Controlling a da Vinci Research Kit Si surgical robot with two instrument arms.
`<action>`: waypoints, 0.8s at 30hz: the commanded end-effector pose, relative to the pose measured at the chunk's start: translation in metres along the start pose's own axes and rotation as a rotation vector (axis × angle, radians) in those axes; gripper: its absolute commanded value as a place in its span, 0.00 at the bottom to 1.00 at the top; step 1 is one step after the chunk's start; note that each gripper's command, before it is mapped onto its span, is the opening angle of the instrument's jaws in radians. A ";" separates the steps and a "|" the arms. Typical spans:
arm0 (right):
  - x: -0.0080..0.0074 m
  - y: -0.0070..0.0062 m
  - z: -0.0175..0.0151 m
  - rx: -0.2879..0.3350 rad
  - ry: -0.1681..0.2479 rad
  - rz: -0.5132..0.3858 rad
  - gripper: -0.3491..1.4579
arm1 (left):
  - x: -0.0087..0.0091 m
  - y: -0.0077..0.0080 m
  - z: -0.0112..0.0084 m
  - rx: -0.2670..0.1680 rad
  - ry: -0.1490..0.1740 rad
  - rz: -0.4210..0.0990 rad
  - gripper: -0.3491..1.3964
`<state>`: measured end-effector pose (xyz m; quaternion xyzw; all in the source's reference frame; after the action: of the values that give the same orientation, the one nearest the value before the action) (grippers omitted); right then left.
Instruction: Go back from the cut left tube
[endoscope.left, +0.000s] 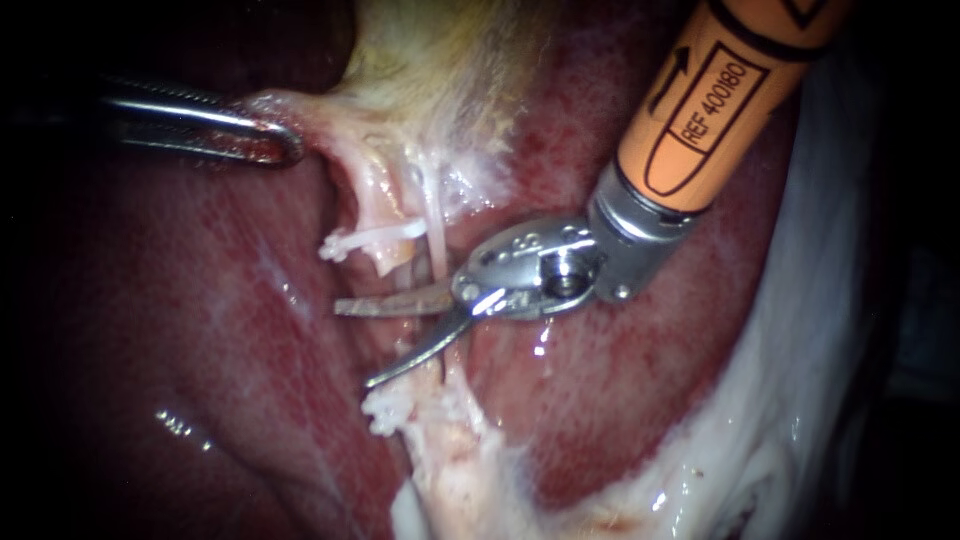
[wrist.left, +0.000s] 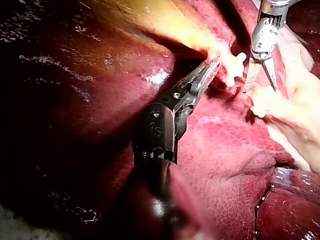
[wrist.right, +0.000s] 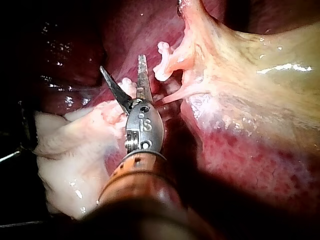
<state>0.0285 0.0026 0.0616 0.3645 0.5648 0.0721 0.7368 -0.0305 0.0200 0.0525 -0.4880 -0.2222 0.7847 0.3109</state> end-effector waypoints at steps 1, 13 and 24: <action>0.0000 -0.0005 -0.0007 -0.028 0.005 -0.002 0.98 | 0.0000 0.0000 0.0000 -0.001 0.000 0.000 0.00; -0.0015 -0.0060 -0.0105 -0.367 -0.054 -0.169 0.99 | -0.0001 -0.0002 0.0000 -0.001 0.000 0.000 0.00; -0.0020 -0.0073 -0.0153 -0.521 -0.329 -0.173 0.99 | -0.0004 -0.0003 0.0002 0.000 0.000 0.002 0.00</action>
<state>0.0120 0.0033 0.0571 0.1227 0.4273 0.0935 0.8909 -0.0305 0.0199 0.0532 -0.4882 -0.2221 0.7850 0.3100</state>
